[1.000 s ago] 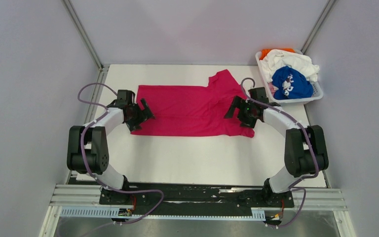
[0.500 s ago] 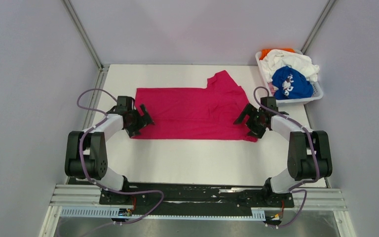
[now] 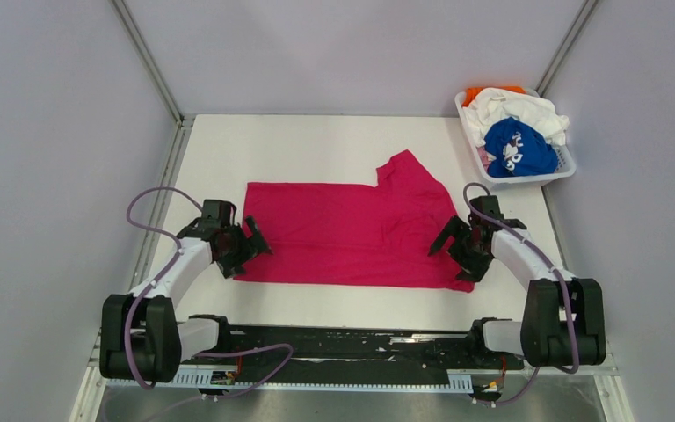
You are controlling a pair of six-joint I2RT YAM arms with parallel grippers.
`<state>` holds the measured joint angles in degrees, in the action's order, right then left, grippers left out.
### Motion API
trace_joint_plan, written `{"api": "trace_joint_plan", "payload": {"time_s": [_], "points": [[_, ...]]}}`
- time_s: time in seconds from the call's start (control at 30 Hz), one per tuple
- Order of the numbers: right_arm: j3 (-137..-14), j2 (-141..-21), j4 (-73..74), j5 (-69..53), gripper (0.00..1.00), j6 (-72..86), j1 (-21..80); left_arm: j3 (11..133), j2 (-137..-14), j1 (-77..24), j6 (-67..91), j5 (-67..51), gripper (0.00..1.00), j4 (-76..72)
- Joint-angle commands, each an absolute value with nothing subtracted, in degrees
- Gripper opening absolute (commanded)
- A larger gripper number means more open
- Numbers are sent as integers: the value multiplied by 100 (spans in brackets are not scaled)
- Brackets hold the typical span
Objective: Fold and stack the t-shirts
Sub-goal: Fold the flattened tshirt in 1/3 of the way, then grab the side of the flattened tshirt furthest away from the robot with both arms
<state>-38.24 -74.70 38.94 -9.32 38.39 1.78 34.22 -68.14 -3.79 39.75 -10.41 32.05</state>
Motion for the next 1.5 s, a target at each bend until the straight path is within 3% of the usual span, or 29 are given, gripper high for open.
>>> {"api": "trace_joint_plan", "payload": {"time_s": [0.0, 0.33, 0.53, 0.77, 0.97, 1.23, 1.47], "points": [[-4222, -7067, 4194, -690, 100, 3326, 141, 3716, -6463, -396, 3983, -1160, 100, 3715], [-5054, -6867, 3352, -2296, 100, 2831, 549, 4503, -5970, -396, 3780, -690, 100, 4036], [-5834, -8339, 2769, -1782, 100, 3153, 1923, 5175, -6603, -396, 3787, -458, 100, 3812], [-6922, -10184, 2641, -1512, 100, 3258, 2259, 5718, -7291, -378, 3713, -103, 100, 3852], [-7743, -10968, 2627, -1628, 100, 3056, 2290, 5720, -7524, -350, 3728, -87, 100, 3718], [-7867, -10547, 2883, -650, 100, 2828, 2273, 6222, -8074, -328, 3677, 153, 100, 3613], [-7311, -9536, 2932, 307, 100, 2962, 1868, 7217, -9315, -272, 3511, 598, 100, 3557]]}}
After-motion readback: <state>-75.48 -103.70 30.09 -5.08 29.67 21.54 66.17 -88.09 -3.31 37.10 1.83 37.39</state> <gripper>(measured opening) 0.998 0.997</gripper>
